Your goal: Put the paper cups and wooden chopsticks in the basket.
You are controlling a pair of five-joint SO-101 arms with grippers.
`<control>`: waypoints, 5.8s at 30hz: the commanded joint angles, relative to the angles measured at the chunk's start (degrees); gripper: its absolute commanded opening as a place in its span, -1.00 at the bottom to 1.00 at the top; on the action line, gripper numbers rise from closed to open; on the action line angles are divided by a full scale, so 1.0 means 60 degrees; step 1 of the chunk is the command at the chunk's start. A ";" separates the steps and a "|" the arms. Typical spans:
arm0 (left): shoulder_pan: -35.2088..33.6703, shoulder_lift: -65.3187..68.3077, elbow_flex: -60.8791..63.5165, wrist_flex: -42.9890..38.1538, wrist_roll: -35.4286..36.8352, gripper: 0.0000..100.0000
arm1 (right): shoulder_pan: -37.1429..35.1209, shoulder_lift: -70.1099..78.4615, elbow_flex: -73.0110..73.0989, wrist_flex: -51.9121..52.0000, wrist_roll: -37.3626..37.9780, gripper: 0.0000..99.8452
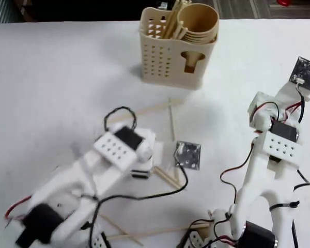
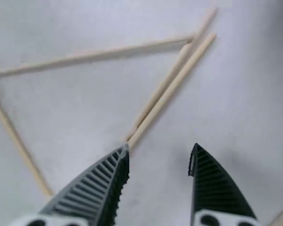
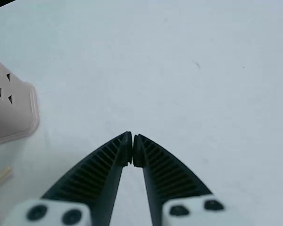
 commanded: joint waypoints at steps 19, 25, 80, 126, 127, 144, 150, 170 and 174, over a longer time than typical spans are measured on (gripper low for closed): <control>-0.0271 0.5560 -0.3502 0.0234 -0.0029 -0.96 | 0.0081 -0.0110 -0.0527 0.0007 -0.0029 -0.96; -0.0418 0.5487 -0.3165 0.0396 0.0410 -0.96 | 0.0051 -0.0110 -0.0527 0.0022 -0.0029 -0.96; -0.3495 -0.3509 -0.5670 -0.0176 0.4425 -0.95 | 0.0037 -0.0051 -0.0527 0.0051 -0.0029 -0.96; -0.2674 0.6322 -1.5678 -0.1451 0.8293 -0.71 | 0.0037 -0.0066 -0.0527 0.0007 -0.0015 -0.96; -0.2703 0.6322 -1.6088 -0.0894 0.8293 -0.71 | 0.0037 -0.0066 -0.0527 0.0007 -0.0015 -0.96; -0.4652 0.6322 -2.1319 0.6051 0.7824 -0.72 | -0.0403 -0.0051 -0.1978 0.1883 0.1363 -0.96; -0.5648 0.6147 -2.1333 0.6066 0.7853 -0.80 | -0.1810 -0.0037 -0.3429 0.4168 0.3458 -0.96; -0.8227 -0.0549 -1.1355 0.4952 0.7839 -0.78 | -0.7846 0.0447 -0.5055 0.8271 0.8132 -0.82; -0.8886 -0.1780 -0.8747 0.3912 0.8410 -0.78 | -0.8374 0.1619 -0.5070 0.8227 0.8147 -0.69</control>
